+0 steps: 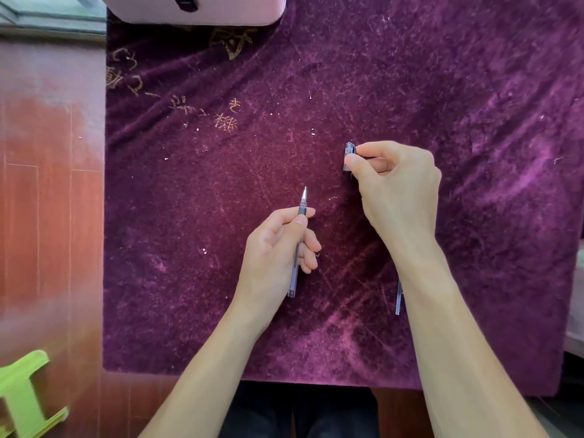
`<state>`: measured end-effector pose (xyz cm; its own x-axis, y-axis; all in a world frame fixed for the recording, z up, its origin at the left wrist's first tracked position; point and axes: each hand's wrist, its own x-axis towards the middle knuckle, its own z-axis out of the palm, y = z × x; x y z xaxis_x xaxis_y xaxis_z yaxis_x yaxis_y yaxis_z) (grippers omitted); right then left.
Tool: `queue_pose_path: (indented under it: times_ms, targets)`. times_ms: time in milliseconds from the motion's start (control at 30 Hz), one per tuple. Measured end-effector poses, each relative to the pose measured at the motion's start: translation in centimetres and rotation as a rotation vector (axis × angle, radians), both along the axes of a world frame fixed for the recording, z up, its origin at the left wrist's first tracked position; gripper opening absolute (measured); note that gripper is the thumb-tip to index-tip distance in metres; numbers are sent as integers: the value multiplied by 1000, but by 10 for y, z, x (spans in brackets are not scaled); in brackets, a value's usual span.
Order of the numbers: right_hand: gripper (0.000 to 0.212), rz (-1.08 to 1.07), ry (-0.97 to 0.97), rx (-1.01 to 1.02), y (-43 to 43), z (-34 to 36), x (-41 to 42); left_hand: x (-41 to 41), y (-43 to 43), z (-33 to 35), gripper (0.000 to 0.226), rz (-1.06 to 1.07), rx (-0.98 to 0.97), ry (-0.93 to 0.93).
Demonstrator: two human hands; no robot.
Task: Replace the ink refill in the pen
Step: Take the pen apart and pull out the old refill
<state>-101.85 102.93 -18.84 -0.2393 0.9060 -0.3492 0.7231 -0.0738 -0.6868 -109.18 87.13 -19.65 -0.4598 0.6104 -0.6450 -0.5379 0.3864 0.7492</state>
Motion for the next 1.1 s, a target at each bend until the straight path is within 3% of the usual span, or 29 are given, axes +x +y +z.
queue_pose_path:
  times_ms: [267, 700, 1100]
  targets:
    - [22, -13, 42, -15, -4, 2, 9, -3, -1, 1, 26, 6, 56, -39]
    - [7, -137, 542, -401, -87, 31, 65, 37, -16, 23, 18, -120, 116, 80]
    - [13, -144, 536, -410, -95, 12, 89, 52, -33, 18, 19, -191, 102, 144]
